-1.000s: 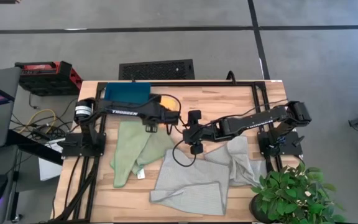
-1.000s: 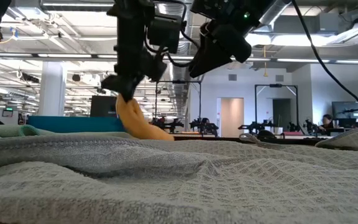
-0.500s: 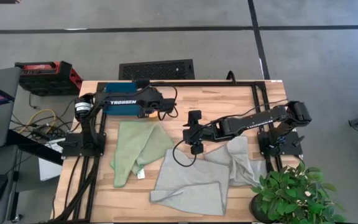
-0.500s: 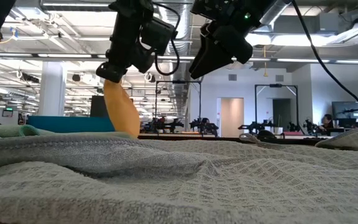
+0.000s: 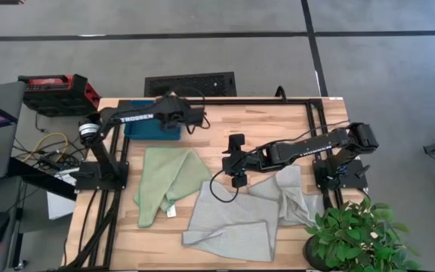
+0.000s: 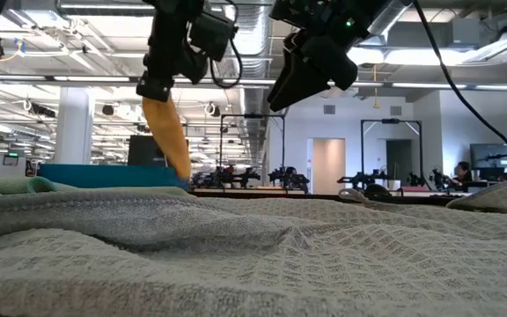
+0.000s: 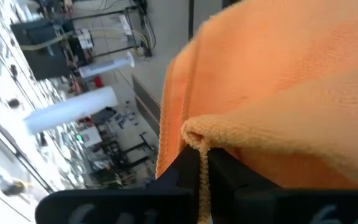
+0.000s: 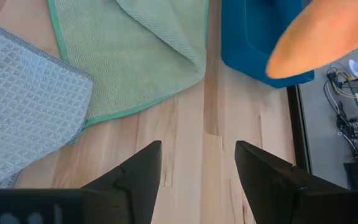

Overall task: Fold microfiber towels
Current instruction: Put the folded orange towel into the blue bin

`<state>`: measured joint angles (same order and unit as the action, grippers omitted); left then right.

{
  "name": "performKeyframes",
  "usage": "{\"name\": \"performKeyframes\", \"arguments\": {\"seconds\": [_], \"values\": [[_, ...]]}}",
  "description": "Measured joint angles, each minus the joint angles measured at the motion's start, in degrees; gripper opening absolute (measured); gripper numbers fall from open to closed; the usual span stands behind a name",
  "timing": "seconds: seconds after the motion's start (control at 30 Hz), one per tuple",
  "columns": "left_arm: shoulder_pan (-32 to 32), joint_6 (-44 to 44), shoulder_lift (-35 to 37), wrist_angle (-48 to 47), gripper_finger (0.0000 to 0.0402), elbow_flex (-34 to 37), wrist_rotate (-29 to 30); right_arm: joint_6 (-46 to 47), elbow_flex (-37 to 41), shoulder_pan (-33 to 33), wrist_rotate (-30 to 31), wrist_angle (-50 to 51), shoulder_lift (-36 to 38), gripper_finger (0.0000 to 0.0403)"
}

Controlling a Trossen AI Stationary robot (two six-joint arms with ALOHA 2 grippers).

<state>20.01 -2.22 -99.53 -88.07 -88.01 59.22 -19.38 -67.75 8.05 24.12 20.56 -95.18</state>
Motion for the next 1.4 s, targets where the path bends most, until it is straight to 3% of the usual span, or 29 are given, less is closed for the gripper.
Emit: {"name": "performKeyframes", "arguments": {"seconds": [0.43, 1.07, 1.4], "values": [[7.9, 2.5, 4.7, 0.7, 0.0, 0.0, -9.3, 2.4, 0.0, -1.2, 0.0, 0.0, 0.0, 0.0228], [14.2, 10.2, 4.7, 8.1, 0.0, 0.0, -14.0, 3.0, 0.0, -1.5, 0.0, 0.0, 0.0, 0.0228], [18.1, -5.7, 4.8, -2.2, 0.0, 0.0, -11.5, 3.0, 0.0, -1.5, 0.0, 0.0, 0.0, 0.0228]]}}
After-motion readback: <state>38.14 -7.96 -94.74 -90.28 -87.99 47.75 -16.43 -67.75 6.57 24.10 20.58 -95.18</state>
